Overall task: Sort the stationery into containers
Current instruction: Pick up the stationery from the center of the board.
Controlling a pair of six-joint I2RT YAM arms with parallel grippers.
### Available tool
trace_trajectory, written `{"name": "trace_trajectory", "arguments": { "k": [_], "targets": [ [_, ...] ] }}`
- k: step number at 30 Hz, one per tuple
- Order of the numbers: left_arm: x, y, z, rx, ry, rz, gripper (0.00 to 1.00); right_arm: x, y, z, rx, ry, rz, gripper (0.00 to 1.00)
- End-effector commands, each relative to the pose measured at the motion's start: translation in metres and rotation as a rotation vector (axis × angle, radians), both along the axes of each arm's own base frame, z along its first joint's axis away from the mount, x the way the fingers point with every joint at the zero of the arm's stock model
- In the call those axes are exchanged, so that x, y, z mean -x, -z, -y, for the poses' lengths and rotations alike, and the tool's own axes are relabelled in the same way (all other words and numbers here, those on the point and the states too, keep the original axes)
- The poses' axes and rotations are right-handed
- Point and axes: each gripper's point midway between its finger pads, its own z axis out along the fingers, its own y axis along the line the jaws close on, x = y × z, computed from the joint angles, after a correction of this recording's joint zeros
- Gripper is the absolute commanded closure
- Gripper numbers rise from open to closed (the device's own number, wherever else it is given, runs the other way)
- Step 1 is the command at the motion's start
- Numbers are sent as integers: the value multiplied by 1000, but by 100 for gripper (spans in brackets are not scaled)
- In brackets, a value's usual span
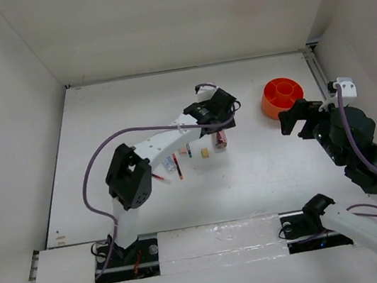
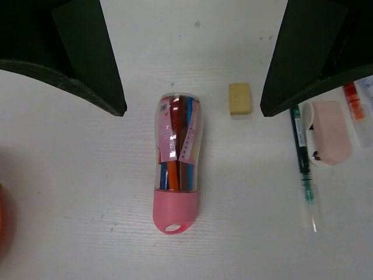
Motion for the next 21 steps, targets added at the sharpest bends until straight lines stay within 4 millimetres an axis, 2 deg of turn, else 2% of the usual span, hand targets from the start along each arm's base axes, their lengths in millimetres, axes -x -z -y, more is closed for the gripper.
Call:
{"name": "trace_trajectory", "arguments": {
  "k": [1,6,11,13,17,21],
  "targets": [
    [-7,-13,7,-14,-55,20,0,1,-12,-5,-32,-31,43,0],
    [-14,18,19,-46,-47,-19,0,2,-2,-11,-36,-61,36,0],
    [-14,44,22,-81,-42,-54,0,2,-2,-13,-31,-81,34,0],
    [-12,57,23,-95,-35,-78,4,2,-4,-14,-35,-81,42,0],
    [-16,71,34,-96,-5,-87,7,1,-3,-16,-38,-92,43,0],
    [-15,81,32,-118,-5,-104,12,0,1,-18,-35,-100,34,0]
  ]
}}
